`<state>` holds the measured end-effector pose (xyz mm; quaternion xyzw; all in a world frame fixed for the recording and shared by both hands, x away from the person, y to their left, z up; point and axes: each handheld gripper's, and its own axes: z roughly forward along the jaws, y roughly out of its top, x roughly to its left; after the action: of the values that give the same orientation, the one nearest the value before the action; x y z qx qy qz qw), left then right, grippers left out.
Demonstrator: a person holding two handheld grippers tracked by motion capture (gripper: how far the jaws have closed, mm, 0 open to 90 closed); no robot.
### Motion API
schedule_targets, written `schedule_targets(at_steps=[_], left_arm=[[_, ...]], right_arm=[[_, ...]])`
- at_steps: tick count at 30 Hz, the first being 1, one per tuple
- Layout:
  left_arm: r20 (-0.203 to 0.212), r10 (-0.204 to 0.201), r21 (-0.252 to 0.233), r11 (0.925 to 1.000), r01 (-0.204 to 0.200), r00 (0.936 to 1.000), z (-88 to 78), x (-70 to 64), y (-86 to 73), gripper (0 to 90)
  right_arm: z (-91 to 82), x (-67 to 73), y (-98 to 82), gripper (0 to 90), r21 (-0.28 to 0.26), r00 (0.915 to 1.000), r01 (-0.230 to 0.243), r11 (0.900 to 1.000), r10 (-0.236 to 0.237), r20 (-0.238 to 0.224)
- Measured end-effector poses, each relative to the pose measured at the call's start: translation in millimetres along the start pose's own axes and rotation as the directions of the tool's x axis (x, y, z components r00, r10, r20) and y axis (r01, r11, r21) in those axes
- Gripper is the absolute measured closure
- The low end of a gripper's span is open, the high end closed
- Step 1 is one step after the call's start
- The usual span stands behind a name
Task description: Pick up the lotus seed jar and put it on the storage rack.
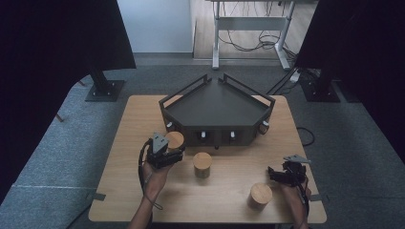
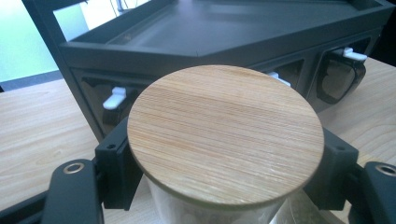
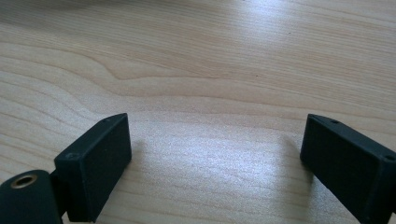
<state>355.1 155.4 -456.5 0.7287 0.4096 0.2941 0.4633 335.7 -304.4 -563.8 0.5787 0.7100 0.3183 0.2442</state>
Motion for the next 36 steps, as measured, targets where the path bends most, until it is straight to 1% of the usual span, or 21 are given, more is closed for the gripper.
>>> schedule_targets(at_steps=[6,9,14,25,36], left_arm=[[0.007,-0.001,-0.006,1.0000,0.001,1.0000,-0.6,2.4,8.9,25.9],[0.011,-0.008,-0.010,0.9999,0.008,0.9999,-0.5,4.3,12.8,25.9],[0.009,-0.007,-0.011,0.9999,0.007,0.9999,-0.3,8.2,20.5,25.9],[0.016,-0.015,-0.026,0.9995,0.016,0.9998,0.7,17.1,44.2,25.9],[0.027,-0.037,-0.028,0.9989,0.038,0.9989,4.6,23.9,61.9,25.9]], right_arm=[[0.0,0.0,0.0,8.1,0.000,1.0000,0.000,1.000,0.000,0.000],[0.0,0.0,0.0,8.1,0.000,1.0000,0.000,1.000,0.000,0.000],[0.0,0.0,0.0,8.1,0.000,1.0000,0.000,1.000,0.000,0.000],[0.0,0.0,0.0,8.1,0.000,1.0000,0.000,1.000,0.000,0.000],[0.0,-0.1,0.0,8.1,0.000,1.0000,-0.001,1.000,0.001,-0.001]])
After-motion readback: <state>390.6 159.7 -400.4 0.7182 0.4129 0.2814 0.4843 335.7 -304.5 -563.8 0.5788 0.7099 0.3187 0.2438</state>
